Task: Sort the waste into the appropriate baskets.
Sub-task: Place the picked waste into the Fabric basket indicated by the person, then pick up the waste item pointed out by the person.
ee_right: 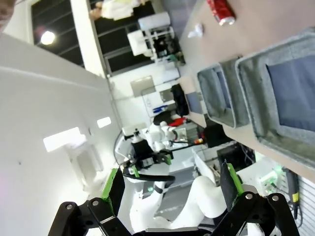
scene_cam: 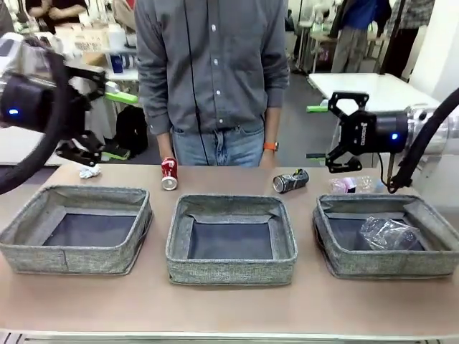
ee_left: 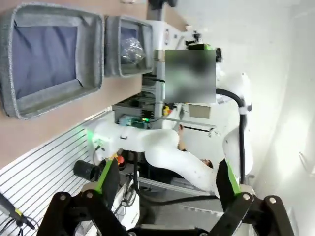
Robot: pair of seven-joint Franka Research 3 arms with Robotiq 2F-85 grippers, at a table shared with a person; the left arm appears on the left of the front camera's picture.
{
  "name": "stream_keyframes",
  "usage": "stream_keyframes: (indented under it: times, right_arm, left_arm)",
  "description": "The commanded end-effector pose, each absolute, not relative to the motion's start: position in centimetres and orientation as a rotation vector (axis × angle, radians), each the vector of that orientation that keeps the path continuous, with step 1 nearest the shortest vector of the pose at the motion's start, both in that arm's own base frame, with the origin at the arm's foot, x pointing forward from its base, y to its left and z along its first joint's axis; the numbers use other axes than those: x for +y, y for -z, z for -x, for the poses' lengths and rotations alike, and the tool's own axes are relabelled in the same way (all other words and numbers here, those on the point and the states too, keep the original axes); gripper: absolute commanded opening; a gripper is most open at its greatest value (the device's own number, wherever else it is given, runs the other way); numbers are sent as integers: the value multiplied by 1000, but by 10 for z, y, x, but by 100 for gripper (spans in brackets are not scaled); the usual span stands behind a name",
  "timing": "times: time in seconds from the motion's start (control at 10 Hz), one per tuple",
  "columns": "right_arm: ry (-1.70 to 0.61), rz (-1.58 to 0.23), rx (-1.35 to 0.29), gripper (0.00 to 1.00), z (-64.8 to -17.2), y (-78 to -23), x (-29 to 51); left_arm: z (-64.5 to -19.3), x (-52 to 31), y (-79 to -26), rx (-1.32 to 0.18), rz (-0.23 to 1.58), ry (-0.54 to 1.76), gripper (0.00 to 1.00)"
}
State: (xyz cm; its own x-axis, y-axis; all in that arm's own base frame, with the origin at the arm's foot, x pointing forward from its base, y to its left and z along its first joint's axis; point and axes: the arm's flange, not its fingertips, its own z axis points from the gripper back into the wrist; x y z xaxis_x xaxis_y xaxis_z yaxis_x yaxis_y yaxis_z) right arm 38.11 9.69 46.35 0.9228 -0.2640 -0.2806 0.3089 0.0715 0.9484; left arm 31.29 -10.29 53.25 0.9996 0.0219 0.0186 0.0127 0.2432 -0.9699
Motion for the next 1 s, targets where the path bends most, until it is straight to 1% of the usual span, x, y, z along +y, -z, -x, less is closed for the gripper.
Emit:
stream_keyframes:
  times: [0.0,0.1,0.9]
  right_arm:
    - [494,-1360,52,100,-387,-477,80]
    - [431,-1436,38,100,-381,-463,97]
    - [431,-1436,38,100,-381,-463,97]
  left_arm:
    - [-308,-105,-498,36,1414,34,100]
    - [-313,-103,-533,-30,1325,-6,100]
    - [-313,-103,-533,-30,1325,-6,100]
